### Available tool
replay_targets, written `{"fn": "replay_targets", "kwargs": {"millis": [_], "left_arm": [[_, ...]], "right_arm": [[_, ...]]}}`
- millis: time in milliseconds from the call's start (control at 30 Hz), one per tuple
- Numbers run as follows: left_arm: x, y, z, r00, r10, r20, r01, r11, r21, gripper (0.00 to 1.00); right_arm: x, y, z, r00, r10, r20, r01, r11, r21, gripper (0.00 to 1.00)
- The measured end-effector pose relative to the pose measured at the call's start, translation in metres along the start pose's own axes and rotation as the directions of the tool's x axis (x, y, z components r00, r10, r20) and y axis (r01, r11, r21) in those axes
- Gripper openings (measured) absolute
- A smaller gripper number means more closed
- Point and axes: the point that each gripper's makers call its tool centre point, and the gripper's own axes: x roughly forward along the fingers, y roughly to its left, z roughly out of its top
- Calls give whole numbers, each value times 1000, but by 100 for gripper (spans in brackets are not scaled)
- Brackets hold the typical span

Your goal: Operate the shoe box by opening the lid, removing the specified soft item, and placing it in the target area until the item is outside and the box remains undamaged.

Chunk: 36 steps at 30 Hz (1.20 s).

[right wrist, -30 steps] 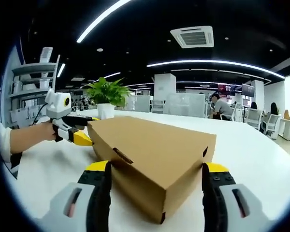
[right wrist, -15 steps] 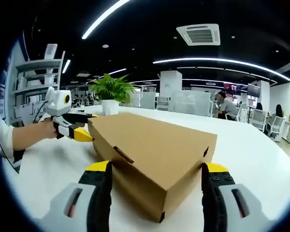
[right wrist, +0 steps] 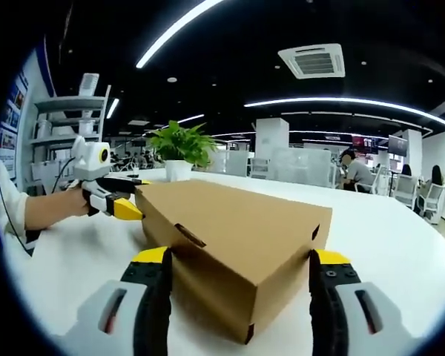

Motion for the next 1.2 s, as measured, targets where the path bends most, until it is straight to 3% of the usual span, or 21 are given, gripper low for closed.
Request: {"fn": "replay_targets", "kwargs": {"millis": [567,1200], "left_arm": [[-10,-7,-3,999,31,-14,-31,1000,-5,78],[-28,-14,-7,998,56,-18,-57,998,-37,76]], "right_arm": [[-1,1,0,999,38,-25,-38,999,-7,77],[-12,13,-1,999,50,11,-50,999,-2,74]]}}
